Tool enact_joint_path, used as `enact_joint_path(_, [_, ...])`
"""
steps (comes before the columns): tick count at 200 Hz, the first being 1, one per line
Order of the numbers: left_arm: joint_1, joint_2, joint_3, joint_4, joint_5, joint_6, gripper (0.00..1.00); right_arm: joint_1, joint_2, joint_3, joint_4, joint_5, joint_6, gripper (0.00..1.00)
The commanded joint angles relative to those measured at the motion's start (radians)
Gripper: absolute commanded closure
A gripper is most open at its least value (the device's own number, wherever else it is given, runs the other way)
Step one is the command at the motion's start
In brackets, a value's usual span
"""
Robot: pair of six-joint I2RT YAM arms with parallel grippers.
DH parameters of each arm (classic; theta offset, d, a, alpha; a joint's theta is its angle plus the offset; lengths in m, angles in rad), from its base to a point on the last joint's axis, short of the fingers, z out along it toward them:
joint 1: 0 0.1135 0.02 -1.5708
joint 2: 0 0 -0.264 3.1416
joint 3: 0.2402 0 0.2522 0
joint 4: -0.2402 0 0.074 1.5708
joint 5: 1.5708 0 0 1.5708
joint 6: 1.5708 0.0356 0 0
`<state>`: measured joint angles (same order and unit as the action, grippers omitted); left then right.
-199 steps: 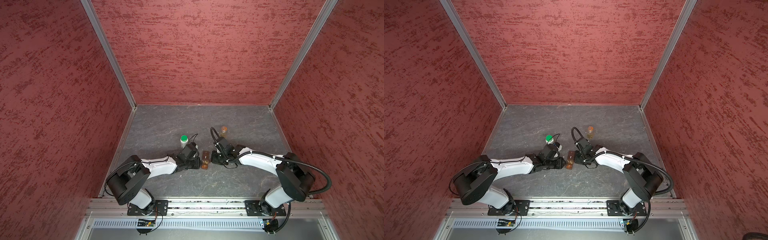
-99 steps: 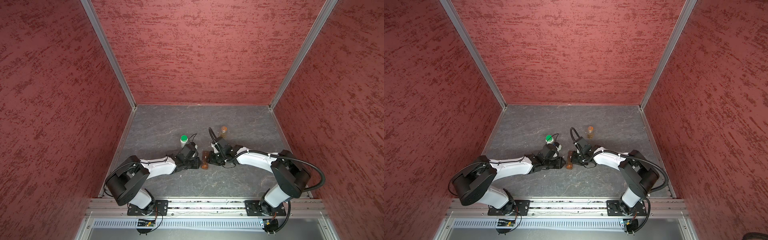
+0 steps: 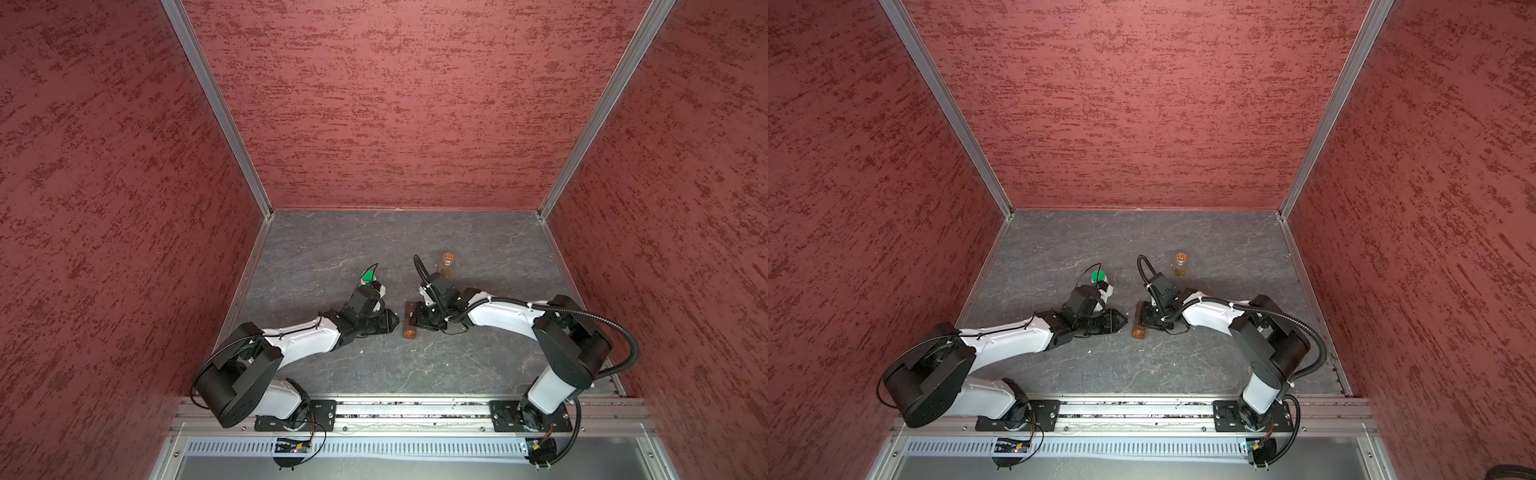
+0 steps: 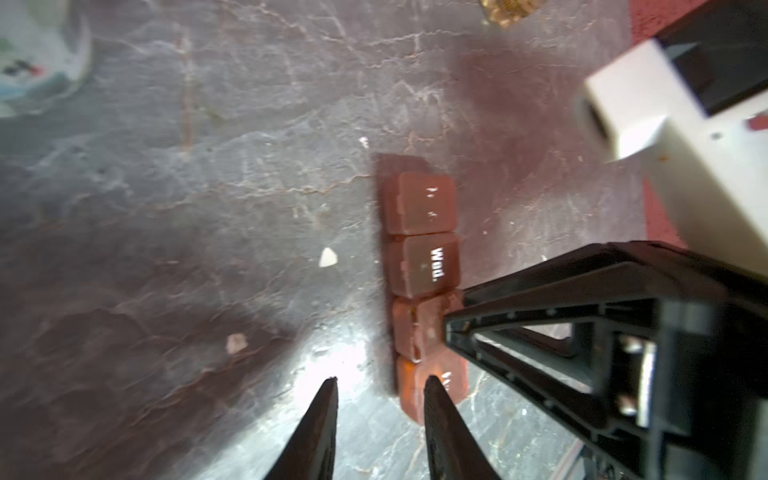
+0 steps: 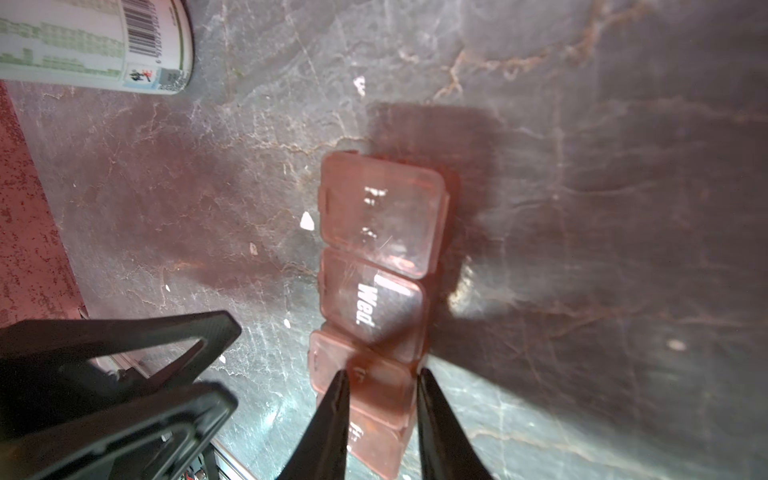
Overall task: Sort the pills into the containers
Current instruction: 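Bring both grippers to the pill organizer and fold the open lid shut, then press down on the softgel compartment lid with both grippers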
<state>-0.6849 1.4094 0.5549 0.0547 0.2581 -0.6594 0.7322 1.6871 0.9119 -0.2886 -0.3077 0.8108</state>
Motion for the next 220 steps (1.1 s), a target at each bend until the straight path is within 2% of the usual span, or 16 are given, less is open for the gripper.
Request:
enact_joint_path(1, [0.008,0.033,0.009,0.079,0.068,-0.036,0.65,-0.002,0.008,0.022,-0.001,-0.003,-0.007,0.71])
enact_joint_path(117, [0.028,0.171,0.060,0.135,0.143,-0.071,0.73,-0.002,0.014,0.015,-0.007,-0.012,-0.011,0.72])
enact_joint_path(158, [0.041,0.197,0.077,0.123,0.169,-0.065,0.79,-0.003,0.007,0.006,-0.002,-0.009,-0.010,0.72])
enact_joint_path(220, [0.040,0.216,0.077,0.124,0.211,-0.059,0.81,-0.003,0.008,-0.005,0.012,-0.012,-0.003,0.73])
